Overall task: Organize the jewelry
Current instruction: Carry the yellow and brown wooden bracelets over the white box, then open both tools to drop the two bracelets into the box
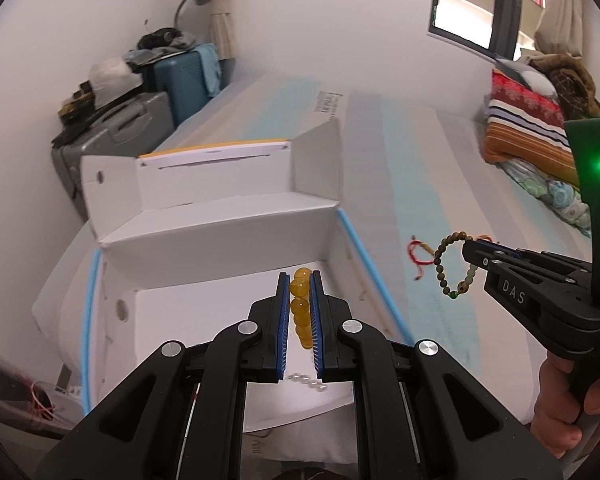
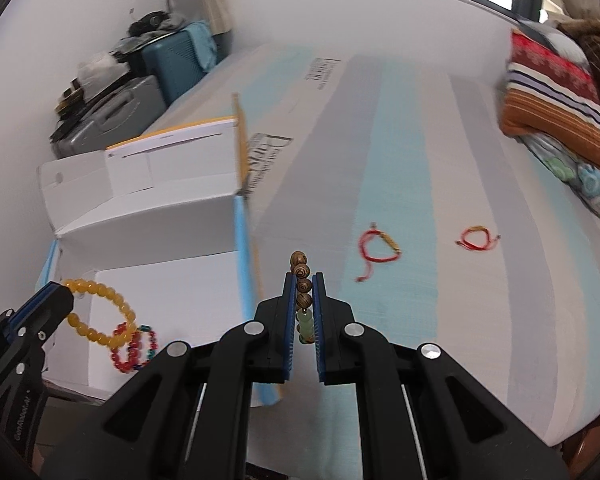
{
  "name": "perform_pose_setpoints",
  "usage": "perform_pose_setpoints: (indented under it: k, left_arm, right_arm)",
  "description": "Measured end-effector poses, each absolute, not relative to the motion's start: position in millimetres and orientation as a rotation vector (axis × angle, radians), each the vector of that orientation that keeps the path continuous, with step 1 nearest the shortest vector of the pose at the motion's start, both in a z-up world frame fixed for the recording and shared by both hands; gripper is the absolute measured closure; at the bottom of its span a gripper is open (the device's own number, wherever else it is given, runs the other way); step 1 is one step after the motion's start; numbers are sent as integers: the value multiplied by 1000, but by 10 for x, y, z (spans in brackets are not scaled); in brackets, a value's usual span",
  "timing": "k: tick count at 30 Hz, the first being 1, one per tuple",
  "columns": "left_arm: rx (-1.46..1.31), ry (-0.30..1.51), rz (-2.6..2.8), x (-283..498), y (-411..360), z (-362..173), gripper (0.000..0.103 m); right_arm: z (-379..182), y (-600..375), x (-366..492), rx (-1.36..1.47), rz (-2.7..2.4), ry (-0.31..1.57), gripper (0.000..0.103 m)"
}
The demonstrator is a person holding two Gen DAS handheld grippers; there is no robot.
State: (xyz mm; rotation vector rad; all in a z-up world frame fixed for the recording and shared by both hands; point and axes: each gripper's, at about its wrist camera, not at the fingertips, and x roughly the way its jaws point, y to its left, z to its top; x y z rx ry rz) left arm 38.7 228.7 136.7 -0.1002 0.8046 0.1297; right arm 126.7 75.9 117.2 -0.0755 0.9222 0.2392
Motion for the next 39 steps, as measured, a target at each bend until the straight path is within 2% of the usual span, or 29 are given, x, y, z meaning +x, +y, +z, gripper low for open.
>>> perform_pose_setpoints:
  k: [11, 23, 39]
  left_arm:
    - [-139, 834, 215, 195, 2850, 1174, 94]
    - [-182, 893, 269, 237, 3269, 749, 94]
    - [-187, 942, 305, 336, 3385, 489, 93]
  right_arm:
    - [1059, 1376, 1141, -118, 328, 932, 96]
    - [603, 1835, 1226, -150, 370, 1007, 96]
    - [284, 1952, 1311, -162, 376, 1068, 93]
